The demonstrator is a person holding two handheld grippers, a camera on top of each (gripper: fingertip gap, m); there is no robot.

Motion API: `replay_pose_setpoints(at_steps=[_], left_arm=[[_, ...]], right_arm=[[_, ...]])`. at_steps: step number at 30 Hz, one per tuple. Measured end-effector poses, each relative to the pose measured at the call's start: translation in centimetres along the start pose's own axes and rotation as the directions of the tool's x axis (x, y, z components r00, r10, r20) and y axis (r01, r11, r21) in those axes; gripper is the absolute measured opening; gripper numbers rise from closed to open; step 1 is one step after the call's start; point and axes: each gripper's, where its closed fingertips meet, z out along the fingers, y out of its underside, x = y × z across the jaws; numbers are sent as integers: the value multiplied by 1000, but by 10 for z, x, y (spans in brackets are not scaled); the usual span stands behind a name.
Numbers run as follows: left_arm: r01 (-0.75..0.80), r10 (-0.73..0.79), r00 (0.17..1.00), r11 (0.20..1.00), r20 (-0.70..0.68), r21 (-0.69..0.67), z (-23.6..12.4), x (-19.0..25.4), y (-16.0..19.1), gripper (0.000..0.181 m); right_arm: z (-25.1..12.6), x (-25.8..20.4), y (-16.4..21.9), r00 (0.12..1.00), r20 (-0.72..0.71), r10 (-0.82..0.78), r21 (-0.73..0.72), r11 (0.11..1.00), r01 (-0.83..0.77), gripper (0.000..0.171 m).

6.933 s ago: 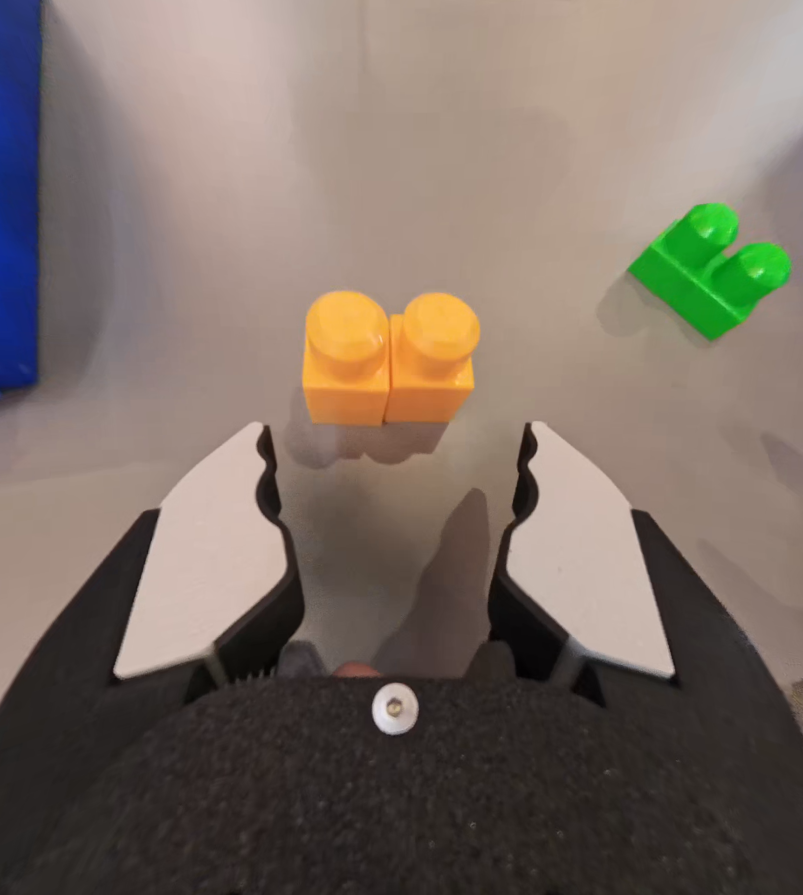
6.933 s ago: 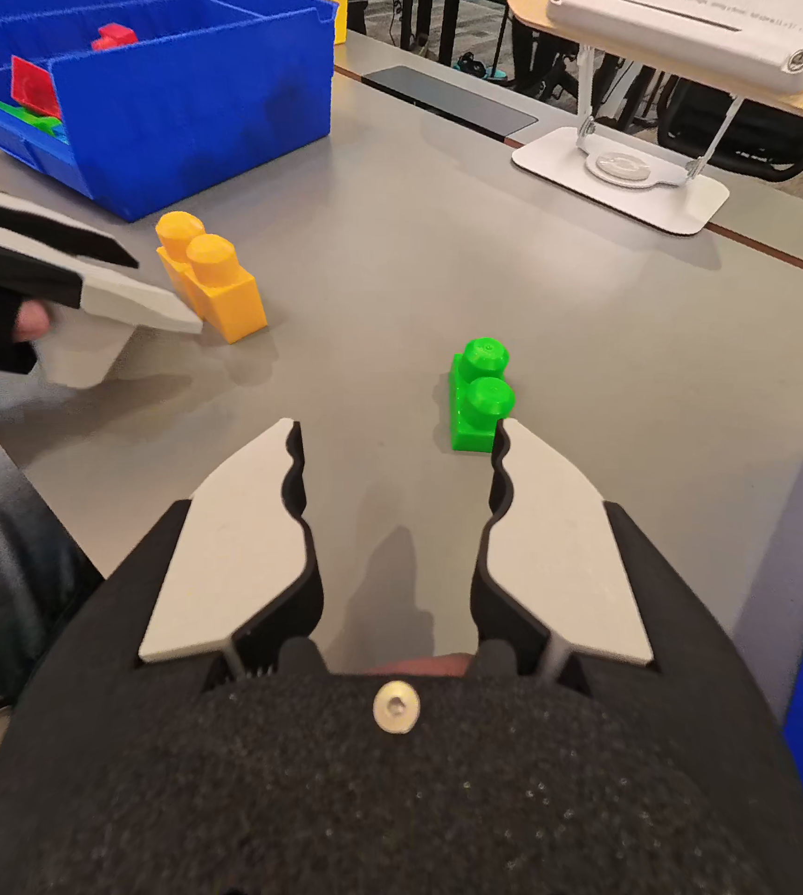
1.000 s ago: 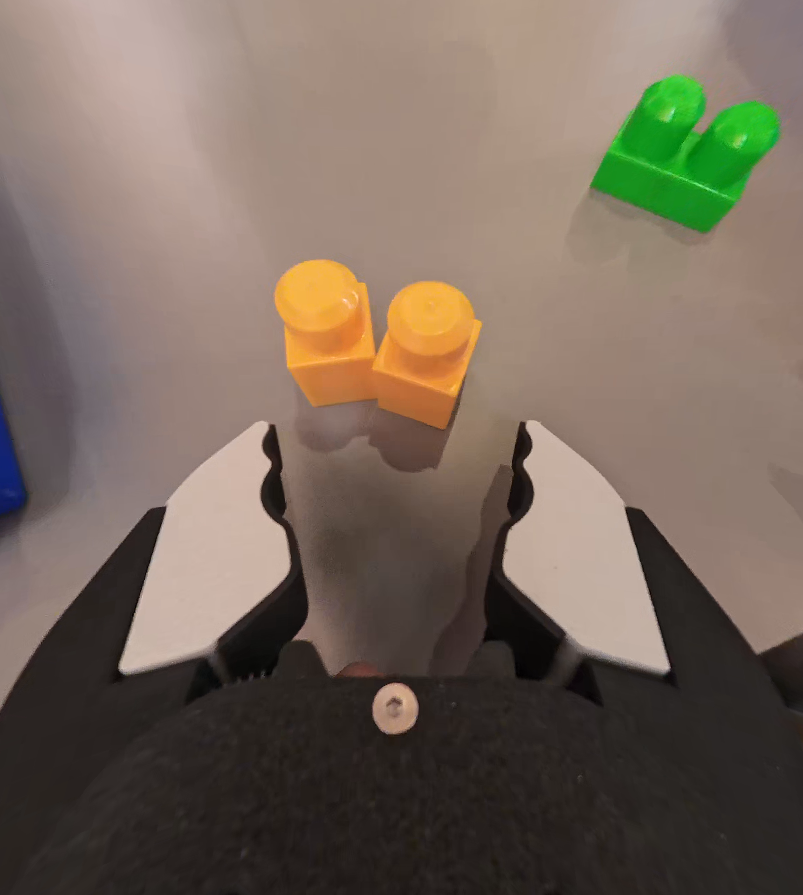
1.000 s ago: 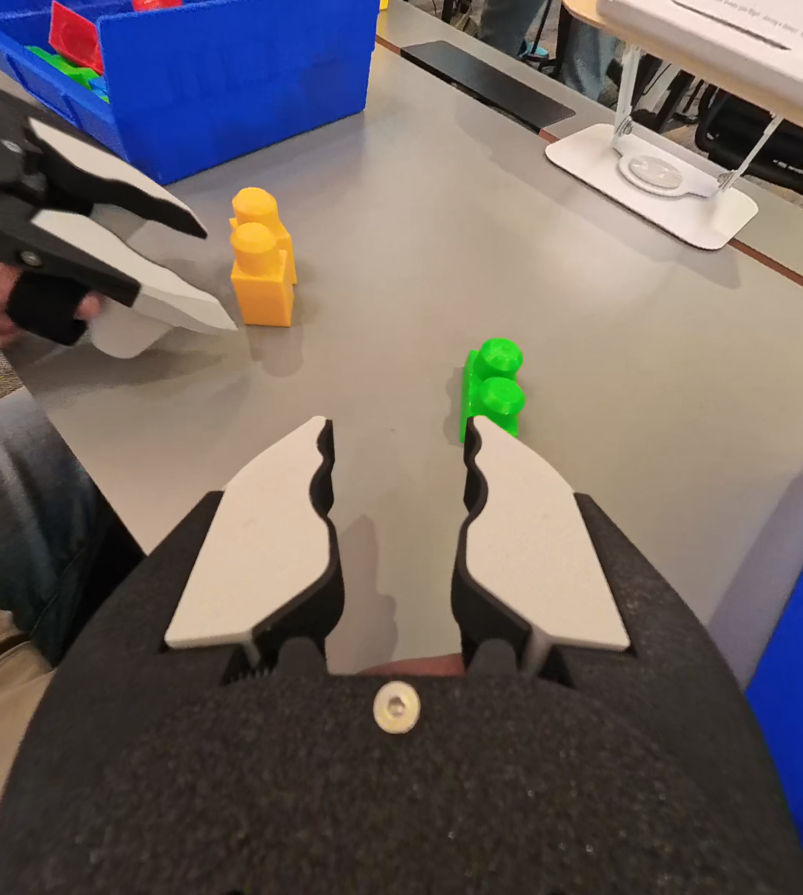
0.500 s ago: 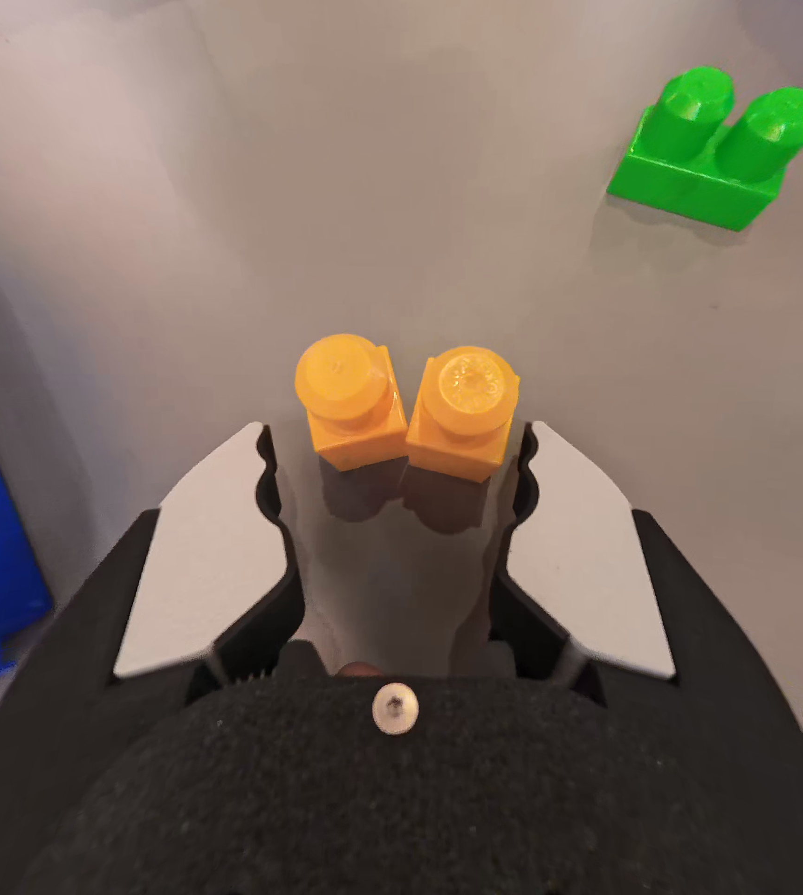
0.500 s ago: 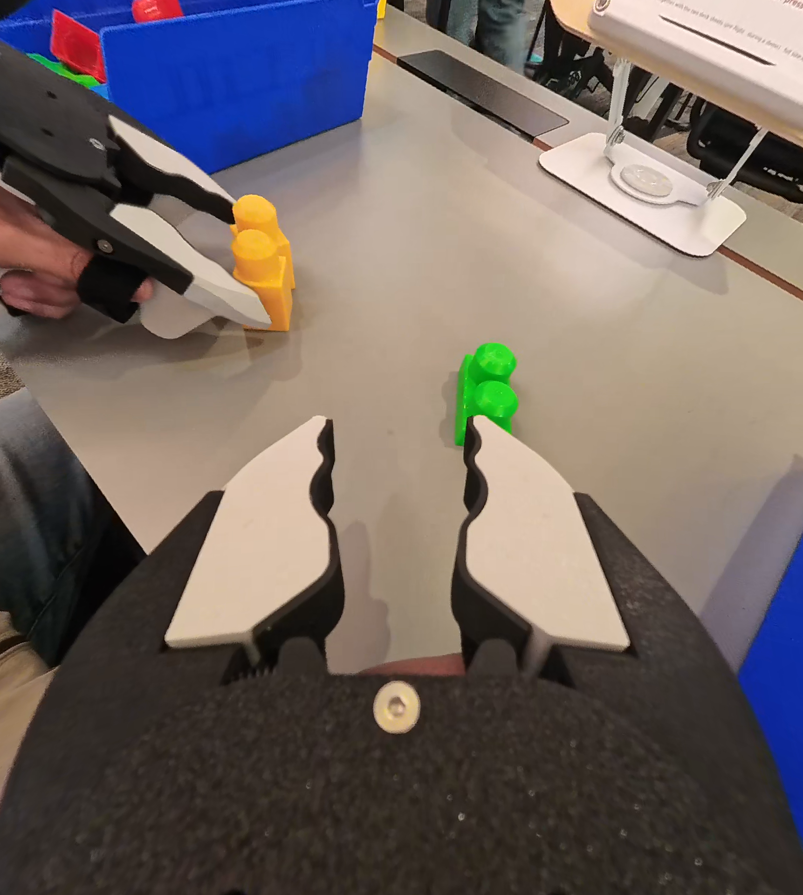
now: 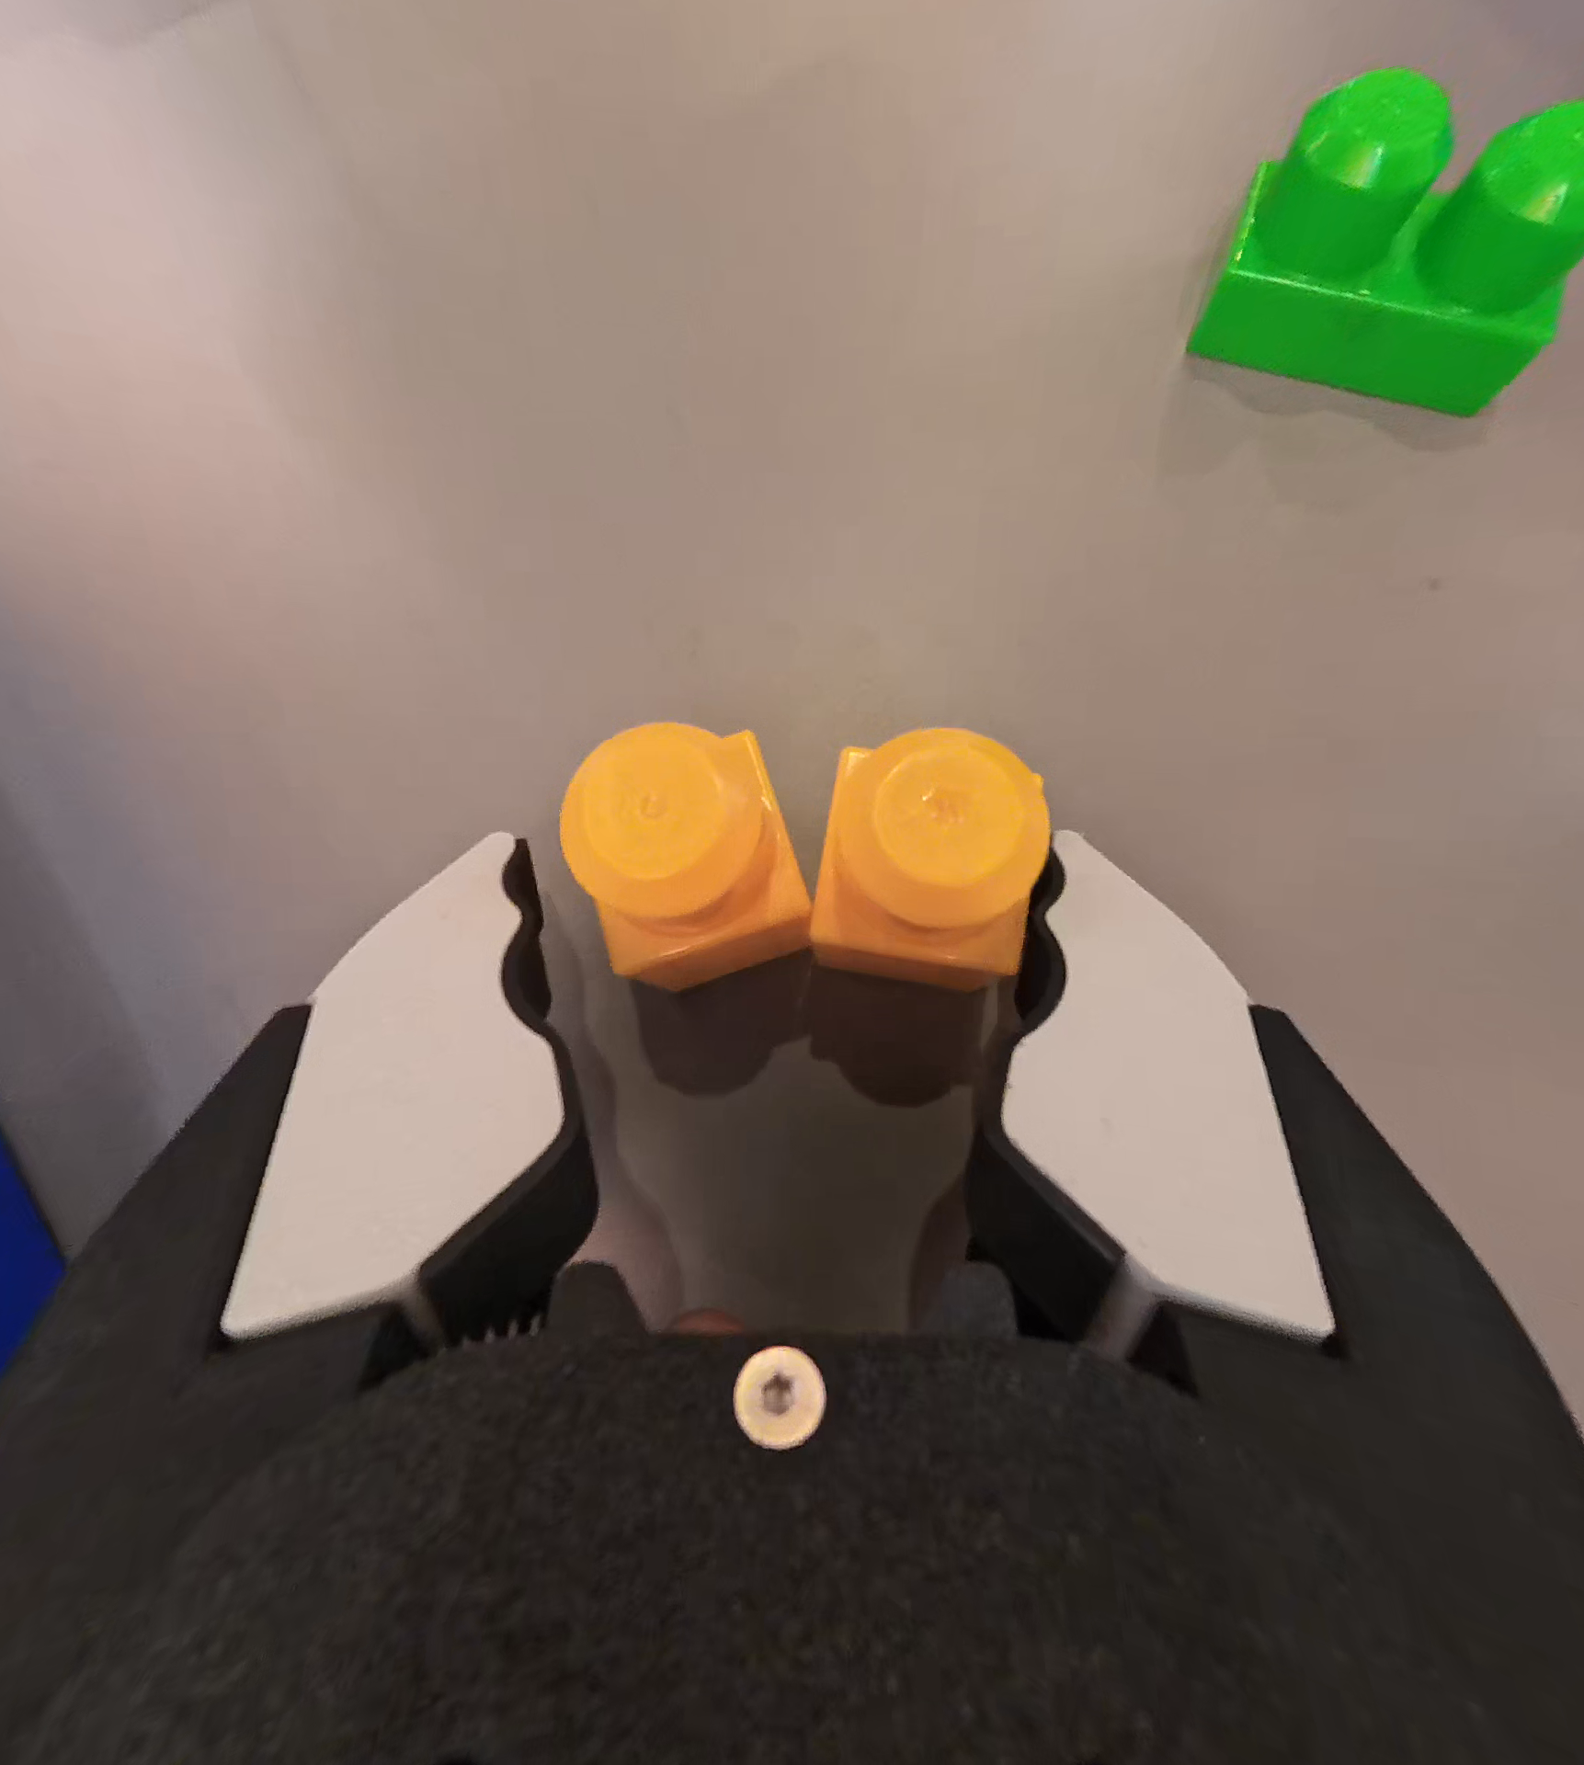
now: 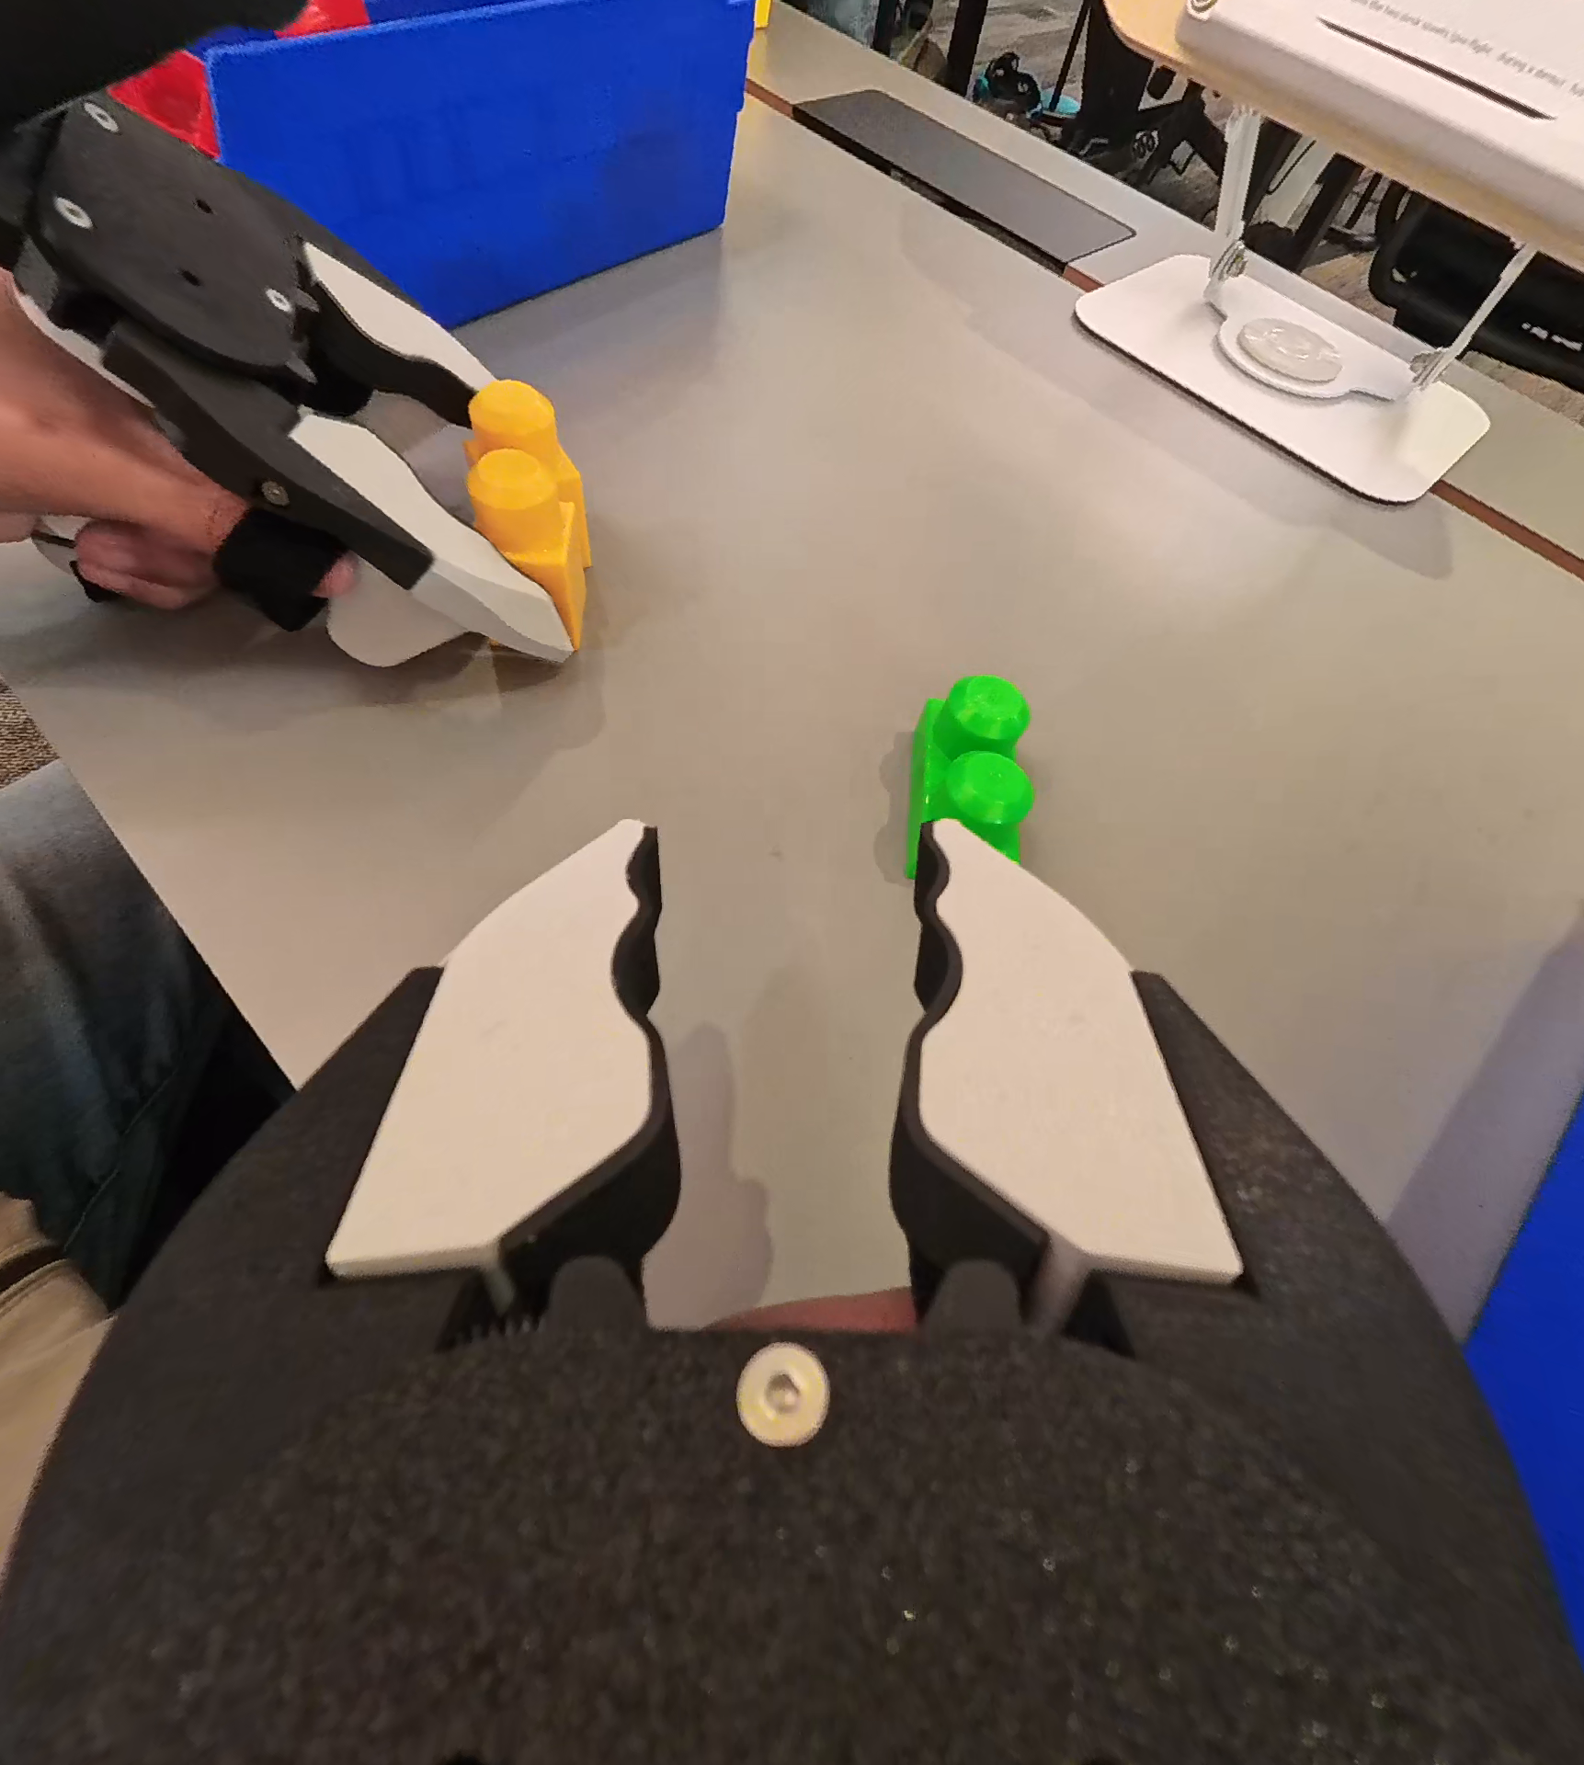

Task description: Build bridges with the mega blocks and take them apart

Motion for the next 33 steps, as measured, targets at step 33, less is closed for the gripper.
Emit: replay_pose_setpoints(at_steps=[33], left_arm=[[15,-16,998,1000,-63,-15,4,0,-2,97]], right_arm=[[-1,-2,-1,1000,10,-8,-5,1000,8,50]])
